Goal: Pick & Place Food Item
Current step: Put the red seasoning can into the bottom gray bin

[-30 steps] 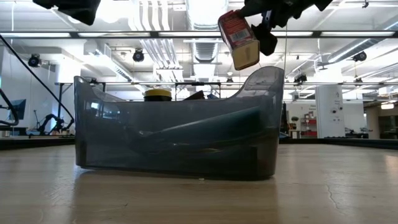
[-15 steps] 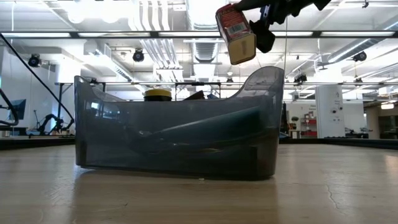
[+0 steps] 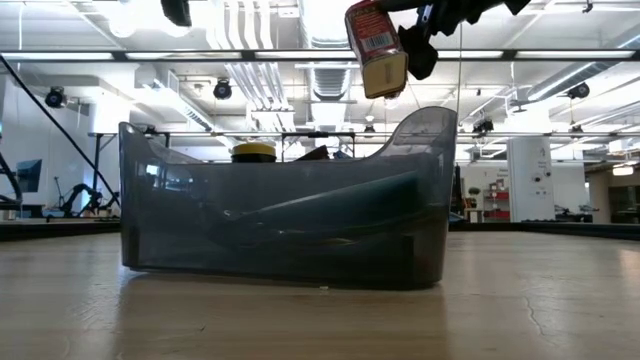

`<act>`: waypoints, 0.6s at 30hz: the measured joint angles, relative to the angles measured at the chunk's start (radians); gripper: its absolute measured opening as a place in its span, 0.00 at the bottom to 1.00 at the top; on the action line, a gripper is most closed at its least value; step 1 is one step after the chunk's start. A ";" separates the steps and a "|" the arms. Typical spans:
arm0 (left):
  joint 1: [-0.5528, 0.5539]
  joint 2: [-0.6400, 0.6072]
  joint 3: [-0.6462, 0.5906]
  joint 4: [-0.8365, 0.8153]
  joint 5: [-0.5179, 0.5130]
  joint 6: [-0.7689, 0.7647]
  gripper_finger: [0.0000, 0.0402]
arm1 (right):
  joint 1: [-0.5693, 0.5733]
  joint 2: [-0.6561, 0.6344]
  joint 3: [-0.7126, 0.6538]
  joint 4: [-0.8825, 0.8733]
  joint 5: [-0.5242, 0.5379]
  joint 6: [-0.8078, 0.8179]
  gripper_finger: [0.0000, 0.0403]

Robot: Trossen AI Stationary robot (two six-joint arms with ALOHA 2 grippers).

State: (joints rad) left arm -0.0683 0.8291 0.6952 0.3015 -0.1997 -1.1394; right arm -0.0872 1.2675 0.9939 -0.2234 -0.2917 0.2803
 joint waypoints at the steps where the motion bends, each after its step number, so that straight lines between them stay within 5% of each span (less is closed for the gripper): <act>1: 0.007 0.013 0.000 -0.010 -0.025 -0.059 0.17 | 0.000 0.000 0.000 0.000 0.001 -0.002 0.68; 5: 0.043 0.088 0.000 -0.027 -0.048 -0.279 0.17 | 0.001 0.000 0.000 -0.001 0.003 -0.018 0.68; 9: 0.096 0.165 0.000 -0.024 0.098 -0.476 0.17 | 0.002 0.000 0.000 0.000 0.003 -0.032 0.68; 18: 0.174 0.332 0.010 0.196 0.345 -0.573 0.17 | 0.002 0.000 0.000 -0.002 0.000 -0.049 0.68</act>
State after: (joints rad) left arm 0.1059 1.1611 0.7057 0.4975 0.1456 -1.7123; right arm -0.0849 1.2675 0.9939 -0.2251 -0.2912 0.2314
